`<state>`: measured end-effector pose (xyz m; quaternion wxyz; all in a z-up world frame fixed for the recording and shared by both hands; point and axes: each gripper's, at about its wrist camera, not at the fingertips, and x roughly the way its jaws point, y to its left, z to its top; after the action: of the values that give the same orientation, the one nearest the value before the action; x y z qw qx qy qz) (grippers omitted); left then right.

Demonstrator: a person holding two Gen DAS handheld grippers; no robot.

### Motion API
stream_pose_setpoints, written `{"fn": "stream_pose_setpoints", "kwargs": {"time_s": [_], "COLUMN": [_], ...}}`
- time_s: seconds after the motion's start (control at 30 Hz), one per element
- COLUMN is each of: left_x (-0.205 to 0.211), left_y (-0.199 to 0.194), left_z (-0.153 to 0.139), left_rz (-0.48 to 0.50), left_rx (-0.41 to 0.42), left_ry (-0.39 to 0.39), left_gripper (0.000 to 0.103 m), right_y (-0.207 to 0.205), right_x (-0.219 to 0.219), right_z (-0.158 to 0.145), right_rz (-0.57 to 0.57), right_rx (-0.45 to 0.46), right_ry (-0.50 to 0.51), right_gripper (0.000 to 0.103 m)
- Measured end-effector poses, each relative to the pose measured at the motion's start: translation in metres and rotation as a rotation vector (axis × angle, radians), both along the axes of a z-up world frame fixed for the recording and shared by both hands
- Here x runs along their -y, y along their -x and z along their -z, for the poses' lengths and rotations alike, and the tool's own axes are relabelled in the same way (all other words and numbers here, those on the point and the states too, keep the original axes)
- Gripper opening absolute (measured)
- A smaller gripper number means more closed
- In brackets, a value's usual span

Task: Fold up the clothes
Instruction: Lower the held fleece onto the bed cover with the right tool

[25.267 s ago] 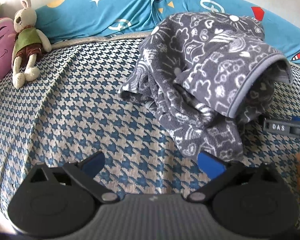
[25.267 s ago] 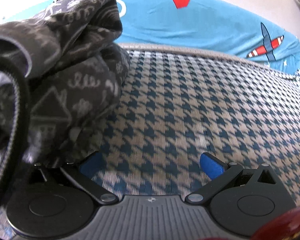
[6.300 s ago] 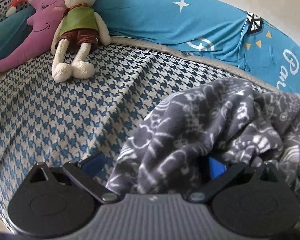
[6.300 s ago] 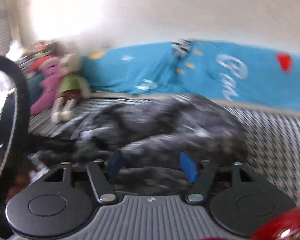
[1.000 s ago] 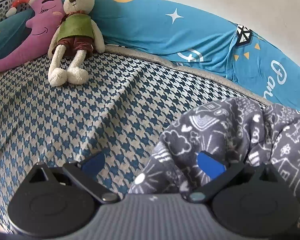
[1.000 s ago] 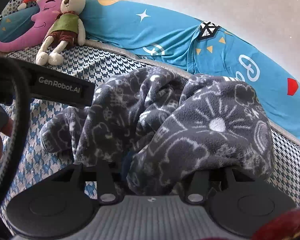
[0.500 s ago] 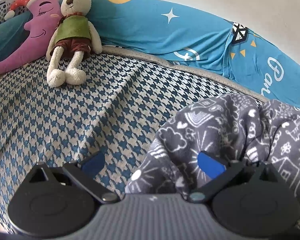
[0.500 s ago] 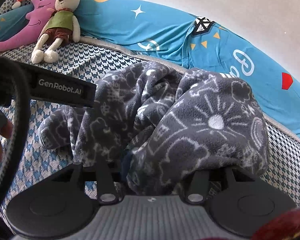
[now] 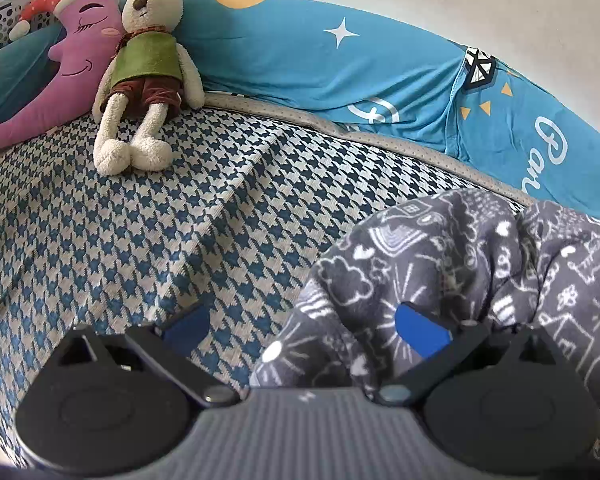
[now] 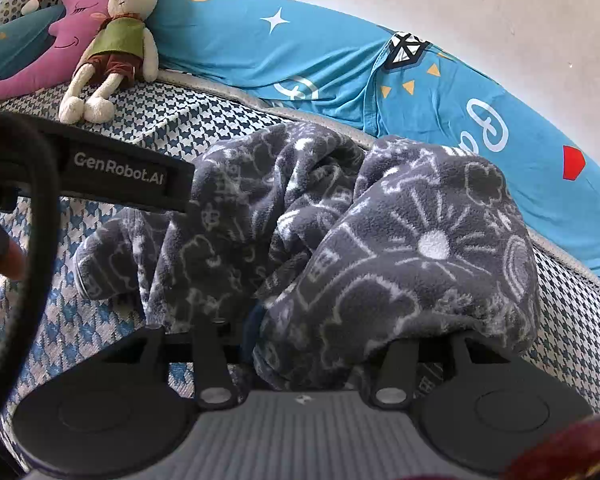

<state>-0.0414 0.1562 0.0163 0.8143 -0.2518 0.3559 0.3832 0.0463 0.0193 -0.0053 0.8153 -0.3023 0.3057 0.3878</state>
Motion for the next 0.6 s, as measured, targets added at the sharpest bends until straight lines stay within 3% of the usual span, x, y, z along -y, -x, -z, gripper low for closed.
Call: {"fn": "stream_pose_setpoints", "kwargs": {"time_s": [0.6], "left_x": [0.014], "left_y": [-0.032], "left_z": [-0.008], "left_rz": [0.057], "left_rx": [0.02], "left_ry": [-0.001], "left_gripper": [0.103], "right_y": [-0.01], "right_x": [0.021], "right_z": [-0.008], "right_rz": [-0.019], "right_rx": [-0.047], "right_ry": [-0.021], "right_gripper": [0.049]}}
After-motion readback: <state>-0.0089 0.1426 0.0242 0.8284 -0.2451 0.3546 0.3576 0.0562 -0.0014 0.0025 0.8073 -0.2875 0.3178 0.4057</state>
